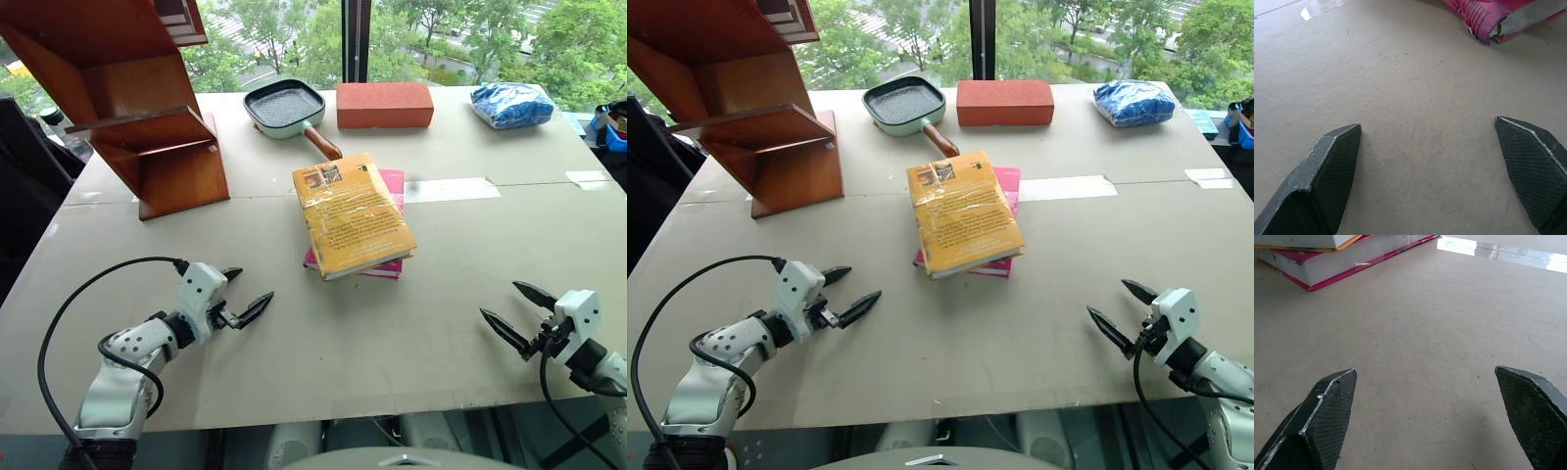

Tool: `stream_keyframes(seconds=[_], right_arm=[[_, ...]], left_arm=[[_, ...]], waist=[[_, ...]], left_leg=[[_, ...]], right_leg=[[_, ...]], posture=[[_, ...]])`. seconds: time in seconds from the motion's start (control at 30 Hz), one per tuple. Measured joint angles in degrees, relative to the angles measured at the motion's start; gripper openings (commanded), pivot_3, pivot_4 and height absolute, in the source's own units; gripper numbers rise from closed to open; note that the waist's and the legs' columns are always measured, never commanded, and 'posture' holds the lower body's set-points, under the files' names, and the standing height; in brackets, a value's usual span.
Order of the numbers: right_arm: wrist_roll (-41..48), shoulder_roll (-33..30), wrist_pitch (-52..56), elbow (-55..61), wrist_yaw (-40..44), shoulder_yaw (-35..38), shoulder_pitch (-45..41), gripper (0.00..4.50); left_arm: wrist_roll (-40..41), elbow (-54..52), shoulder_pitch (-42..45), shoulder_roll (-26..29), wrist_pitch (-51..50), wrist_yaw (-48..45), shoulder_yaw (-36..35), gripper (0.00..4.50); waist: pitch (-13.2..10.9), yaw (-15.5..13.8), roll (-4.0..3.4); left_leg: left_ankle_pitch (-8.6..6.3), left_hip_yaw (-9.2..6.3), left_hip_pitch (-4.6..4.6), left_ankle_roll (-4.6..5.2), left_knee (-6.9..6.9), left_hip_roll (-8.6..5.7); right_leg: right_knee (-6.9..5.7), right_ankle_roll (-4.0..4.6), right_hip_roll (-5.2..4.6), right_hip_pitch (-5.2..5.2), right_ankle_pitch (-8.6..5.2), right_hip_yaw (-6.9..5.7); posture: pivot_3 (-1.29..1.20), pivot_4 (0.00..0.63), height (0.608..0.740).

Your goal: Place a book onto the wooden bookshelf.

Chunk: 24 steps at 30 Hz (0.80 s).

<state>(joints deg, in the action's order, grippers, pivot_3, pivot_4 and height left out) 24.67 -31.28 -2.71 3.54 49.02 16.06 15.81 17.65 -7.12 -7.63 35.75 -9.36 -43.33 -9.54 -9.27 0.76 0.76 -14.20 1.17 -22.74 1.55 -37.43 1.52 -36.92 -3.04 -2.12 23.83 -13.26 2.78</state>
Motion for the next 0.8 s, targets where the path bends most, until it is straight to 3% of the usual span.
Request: stream_keyframes(seconds=[0.8], right_arm=[[-0.59,-0.17,-1.21,-2.35,2.2,-0.03,-1.72,4.5]], left_arm=[[0.61,-0.89,-2.39,-1.14,0.9,1.31,-1.77,4.48]], waist=[[-0.01,0.04,0.03]], left_leg=[[0.0,0.04,0.01,0.0,0.0,0.0]], right_leg=[[0.0,0.05,0.04,0.0,0.03,0.03]], posture=[[0.0,0.15,0.74]])
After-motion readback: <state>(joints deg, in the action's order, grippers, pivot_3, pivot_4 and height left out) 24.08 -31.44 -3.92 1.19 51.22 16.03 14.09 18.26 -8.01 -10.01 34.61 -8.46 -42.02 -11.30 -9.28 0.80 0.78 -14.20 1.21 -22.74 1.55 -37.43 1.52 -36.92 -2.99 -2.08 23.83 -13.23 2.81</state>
